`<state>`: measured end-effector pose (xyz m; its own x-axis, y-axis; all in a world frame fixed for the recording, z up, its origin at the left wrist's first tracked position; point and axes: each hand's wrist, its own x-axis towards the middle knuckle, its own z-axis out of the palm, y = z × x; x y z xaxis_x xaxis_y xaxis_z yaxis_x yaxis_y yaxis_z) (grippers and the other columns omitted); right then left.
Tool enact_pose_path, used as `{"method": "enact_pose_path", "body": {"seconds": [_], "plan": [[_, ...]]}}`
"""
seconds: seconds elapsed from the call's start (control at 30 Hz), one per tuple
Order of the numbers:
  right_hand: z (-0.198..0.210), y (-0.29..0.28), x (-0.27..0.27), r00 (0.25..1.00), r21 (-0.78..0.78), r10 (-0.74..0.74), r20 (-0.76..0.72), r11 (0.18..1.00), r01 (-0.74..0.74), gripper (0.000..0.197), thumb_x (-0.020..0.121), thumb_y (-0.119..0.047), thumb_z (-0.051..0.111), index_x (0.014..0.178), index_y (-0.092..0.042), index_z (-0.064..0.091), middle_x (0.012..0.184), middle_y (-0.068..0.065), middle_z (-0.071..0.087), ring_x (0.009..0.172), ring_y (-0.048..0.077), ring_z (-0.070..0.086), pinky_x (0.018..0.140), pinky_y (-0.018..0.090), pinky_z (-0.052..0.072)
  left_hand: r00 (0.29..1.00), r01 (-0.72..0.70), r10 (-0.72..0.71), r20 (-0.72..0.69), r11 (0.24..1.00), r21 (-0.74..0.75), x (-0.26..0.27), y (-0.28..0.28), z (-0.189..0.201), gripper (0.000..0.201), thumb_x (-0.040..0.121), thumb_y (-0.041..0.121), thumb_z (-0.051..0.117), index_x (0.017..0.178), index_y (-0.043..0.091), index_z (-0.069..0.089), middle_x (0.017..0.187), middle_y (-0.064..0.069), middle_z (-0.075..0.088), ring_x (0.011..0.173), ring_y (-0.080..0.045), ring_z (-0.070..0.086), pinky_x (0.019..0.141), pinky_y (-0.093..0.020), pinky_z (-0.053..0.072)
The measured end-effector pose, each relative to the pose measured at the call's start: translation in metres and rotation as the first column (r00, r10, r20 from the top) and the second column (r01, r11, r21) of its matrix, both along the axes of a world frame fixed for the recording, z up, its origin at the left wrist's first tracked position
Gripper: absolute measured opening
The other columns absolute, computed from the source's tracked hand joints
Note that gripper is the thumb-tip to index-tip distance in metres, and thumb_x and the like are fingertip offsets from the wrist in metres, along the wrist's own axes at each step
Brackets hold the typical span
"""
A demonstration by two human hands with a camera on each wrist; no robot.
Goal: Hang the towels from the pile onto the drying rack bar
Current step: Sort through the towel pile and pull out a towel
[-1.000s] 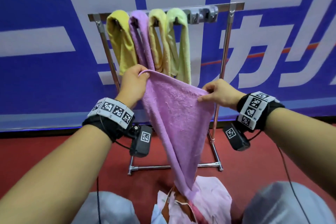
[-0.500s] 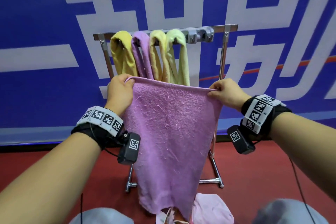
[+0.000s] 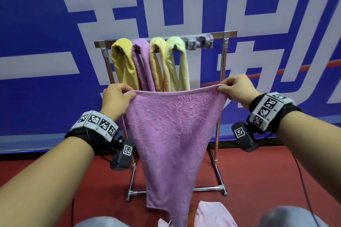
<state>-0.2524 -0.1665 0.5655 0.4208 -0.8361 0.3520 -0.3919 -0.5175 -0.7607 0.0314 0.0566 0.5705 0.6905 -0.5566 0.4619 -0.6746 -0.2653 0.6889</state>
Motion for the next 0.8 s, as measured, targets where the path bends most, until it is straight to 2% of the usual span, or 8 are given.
{"method": "enact_pose_path", "body": {"seconds": [0.2, 0.33, 0.4, 0.47, 0.53, 0.67, 0.73, 0.8], "plan": [[-0.001, 0.003, -0.003, 0.990, 0.123, 0.079, 0.116, 0.988, -0.093, 0.014, 0.093, -0.013, 0.066, 0.095, -0.002, 0.074, 0.066, 0.004, 0.062, 0.050, 0.009, 0.049, 0.043, 0.014, 0.042, 1.000, -0.001, 0.000, 0.020, 0.999, 0.032, -0.006, -0.001, 0.000, 0.011, 0.091, 0.016, 0.069, 0.098, 0.014, 0.077, 0.087, 0.003, 0.069, 0.092, -0.017, 0.063, 0.084, -0.027, 0.045], [0.000, 0.003, -0.005, 0.985, 0.165, 0.067, 0.160, 0.982, -0.093, 0.006, 0.091, -0.007, 0.067, 0.094, -0.003, 0.070, 0.074, 0.006, 0.063, 0.061, 0.015, 0.056, 0.047, 0.018, 0.049, 0.999, -0.048, 0.049, -0.005, 0.997, 0.056, -0.006, -0.002, -0.004, 0.008, 0.088, 0.020, 0.072, 0.081, 0.018, 0.072, 0.082, 0.002, 0.069, 0.090, -0.021, 0.064, 0.085, -0.033, 0.051], [0.000, 0.004, -0.004, 0.977, 0.237, 0.056, 0.204, 0.966, -0.105, 0.005, 0.091, -0.004, 0.065, 0.092, -0.005, 0.060, 0.075, 0.008, 0.059, 0.059, 0.016, 0.058, 0.049, 0.024, 0.052, 0.998, -0.058, 0.060, -0.028, 0.997, 0.052, -0.011, -0.004, -0.005, 0.008, 0.088, 0.019, 0.071, 0.082, 0.016, 0.067, 0.079, -0.001, 0.067, 0.082, -0.021, 0.063, 0.073, -0.030, 0.050], [0.000, 0.006, -0.002, 0.971, 0.293, 0.072, 0.230, 0.946, -0.139, 0.015, 0.092, 0.001, 0.058, 0.089, -0.012, 0.050, 0.071, 0.008, 0.053, 0.050, 0.012, 0.055, 0.045, 0.026, 0.049, 0.998, -0.023, 0.027, -0.056, 0.998, 0.063, -0.017, -0.007, -0.005, 0.006, 0.090, 0.015, 0.068, 0.089, 0.012, 0.063, 0.075, -0.001, 0.062, 0.070, -0.014, 0.057, 0.057, -0.025, 0.041], [-0.001, 0.007, 0.001, 0.965, 0.319, 0.118, 0.234, 0.928, -0.191, 0.022, 0.091, 0.008, 0.049, 0.083, -0.013, 0.049, 0.066, 0.009, 0.050, 0.048, 0.015, 0.050, 0.046, 0.028, 0.047, 0.996, 0.010, -0.004, -0.085, 0.997, 0.075, -0.022, -0.010, -0.005, 0.008, 0.091, 0.013, 0.067, 0.092, 0.011, 0.060, 0.074, -0.001, 0.058, 0.064, -0.011, 0.052, 0.052, -0.022, 0.035], [-0.001, 0.013, 0.005, 0.968, 0.436, 0.162, 0.194, 0.869, -0.233, 0.028, 0.090, 0.012, 0.044, 0.077, -0.005, 0.063, 0.067, 0.010, 0.053, 0.052, 0.017, 0.050, 0.046, 0.025, 0.052, 0.985, 0.109, -0.092, -0.147, 0.988, 0.113, -0.025, -0.015, -0.005, 0.015, 0.088, 0.012, 0.070, 0.081, 0.017, 0.058, 0.072, -0.003, 0.059, 0.066, -0.021, 0.056, 0.060, -0.029, 0.044], [0.001, 0.018, 0.007, 0.959, 0.521, 0.171, 0.227, 0.811, -0.268, 0.028, 0.090, 0.011, 0.040, 0.087, 0.003, 0.067, 0.072, 0.014, 0.052, 0.056, 0.021, 0.057, 0.047, 0.023, 0.054, 0.958, 0.221, -0.192, -0.215, 0.968, 0.117, -0.030, -0.018, -0.006, 0.015, 0.088, 0.005, 0.066, 0.080, 0.016, 0.059, 0.067, -0.008, 0.059, 0.060, -0.023, 0.055, 0.062, -0.040, 0.050], [0.003, 0.024, 0.009, 0.940, 0.581, 0.220, 0.260, 0.742, -0.334, 0.035, 0.089, 0.014, 0.035, 0.099, 0.005, 0.067, 0.074, 0.016, 0.054, 0.070, 0.030, 0.070, 0.053, 0.024, 0.058, 0.936, 0.288, -0.253, -0.246, 0.951, 0.117, -0.037, -0.021, -0.005, 0.019, 0.090, 0.000, 0.060, 0.080, 0.015, 0.063, 0.067, -0.009, 0.060, 0.060, -0.023, 0.053, 0.065, -0.044, 0.054]]}}
